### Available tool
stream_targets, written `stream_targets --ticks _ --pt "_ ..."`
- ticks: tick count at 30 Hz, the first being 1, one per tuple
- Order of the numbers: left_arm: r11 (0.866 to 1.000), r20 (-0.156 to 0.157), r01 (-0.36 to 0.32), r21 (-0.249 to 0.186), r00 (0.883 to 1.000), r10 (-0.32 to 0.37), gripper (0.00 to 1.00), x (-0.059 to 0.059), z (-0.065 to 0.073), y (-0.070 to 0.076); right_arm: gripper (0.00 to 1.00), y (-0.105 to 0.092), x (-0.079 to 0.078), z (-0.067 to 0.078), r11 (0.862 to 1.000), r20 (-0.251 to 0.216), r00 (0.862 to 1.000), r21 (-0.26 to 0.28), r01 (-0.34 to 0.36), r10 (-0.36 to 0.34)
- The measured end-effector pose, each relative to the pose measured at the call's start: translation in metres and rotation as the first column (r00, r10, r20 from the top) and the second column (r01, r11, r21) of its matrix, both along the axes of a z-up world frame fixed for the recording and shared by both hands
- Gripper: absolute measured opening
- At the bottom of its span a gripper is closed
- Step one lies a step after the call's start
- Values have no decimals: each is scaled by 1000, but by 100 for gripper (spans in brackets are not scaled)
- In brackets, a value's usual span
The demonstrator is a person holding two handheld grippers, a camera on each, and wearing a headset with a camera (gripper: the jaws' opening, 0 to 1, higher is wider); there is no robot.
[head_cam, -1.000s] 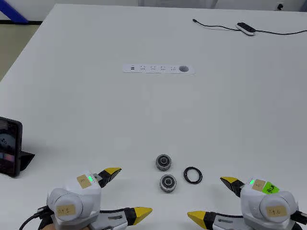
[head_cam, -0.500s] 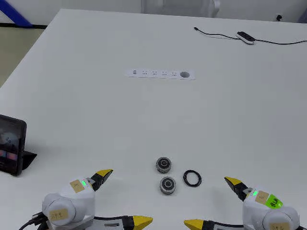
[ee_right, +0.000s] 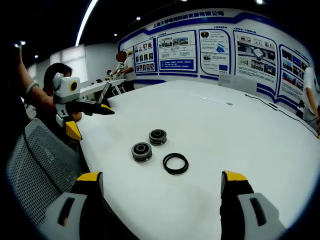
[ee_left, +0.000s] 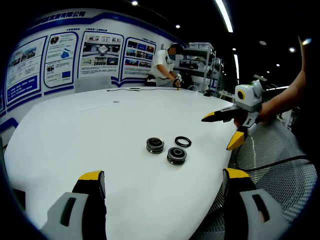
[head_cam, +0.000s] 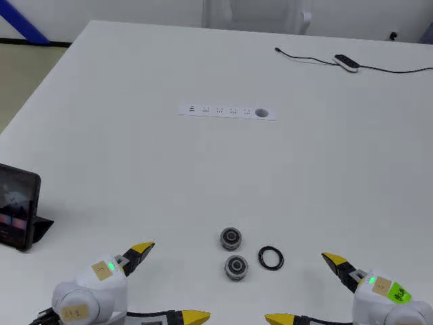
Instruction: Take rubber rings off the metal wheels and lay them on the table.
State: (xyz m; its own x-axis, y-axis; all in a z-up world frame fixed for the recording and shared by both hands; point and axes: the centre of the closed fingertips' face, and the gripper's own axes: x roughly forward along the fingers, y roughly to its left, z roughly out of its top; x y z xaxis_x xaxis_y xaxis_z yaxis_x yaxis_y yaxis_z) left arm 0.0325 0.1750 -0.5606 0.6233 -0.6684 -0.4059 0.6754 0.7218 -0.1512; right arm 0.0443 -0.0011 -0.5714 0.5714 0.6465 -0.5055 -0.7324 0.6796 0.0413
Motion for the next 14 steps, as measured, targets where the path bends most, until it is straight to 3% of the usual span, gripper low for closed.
stream_targets --ticks 14 --pt "1000 -2 -21 9 1000 21 100 2 2 3 99 0 0 -1 1000 -11 1000 2 3 -3"
